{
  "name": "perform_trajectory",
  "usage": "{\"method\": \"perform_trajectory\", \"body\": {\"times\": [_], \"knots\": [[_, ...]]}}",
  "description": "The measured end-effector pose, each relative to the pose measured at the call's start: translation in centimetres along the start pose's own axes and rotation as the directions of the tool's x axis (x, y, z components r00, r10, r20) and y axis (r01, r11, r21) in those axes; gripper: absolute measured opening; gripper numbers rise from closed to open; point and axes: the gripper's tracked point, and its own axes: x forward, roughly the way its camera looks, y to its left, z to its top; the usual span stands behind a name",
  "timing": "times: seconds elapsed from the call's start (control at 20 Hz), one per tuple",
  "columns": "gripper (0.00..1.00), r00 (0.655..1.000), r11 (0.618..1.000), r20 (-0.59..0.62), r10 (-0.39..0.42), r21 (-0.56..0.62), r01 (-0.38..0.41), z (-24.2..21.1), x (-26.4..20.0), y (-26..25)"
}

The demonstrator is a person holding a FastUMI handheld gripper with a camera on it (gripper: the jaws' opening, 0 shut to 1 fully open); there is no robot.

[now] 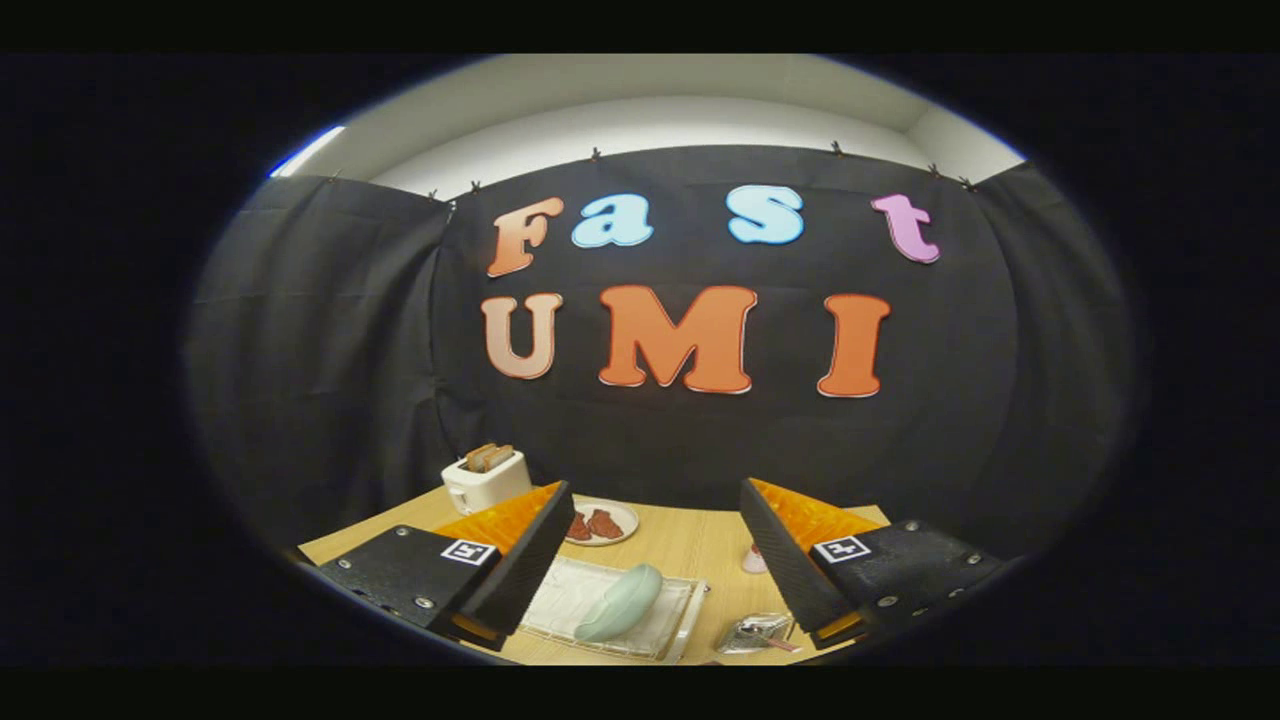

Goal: Take the plate from the dish rack, then take the spoon from the basket and place it into the plate.

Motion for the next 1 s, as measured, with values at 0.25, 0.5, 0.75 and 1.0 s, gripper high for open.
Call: {"method": "perform_trajectory", "body": {"times": [0.25, 0.5, 0.75, 1.0], "knots": [[0.99, 0.978, 0.999, -0.207, 0.023, 0.047, -0.013, -5.6, 1.9, -0.3], [0.92, 0.878, 0.984, -0.474, 0.061, 0.174, 0.026, -13.0, 3.1, -0.1], [0.84, 0.781, 0.990, -0.620, 0.071, 0.142, 0.023, -17.2, 4.5, 0.5], [0.78, 0.672, 0.990, -0.735, 0.094, 0.138, 0.013, -21.2, 5.5, 2.0]]}}
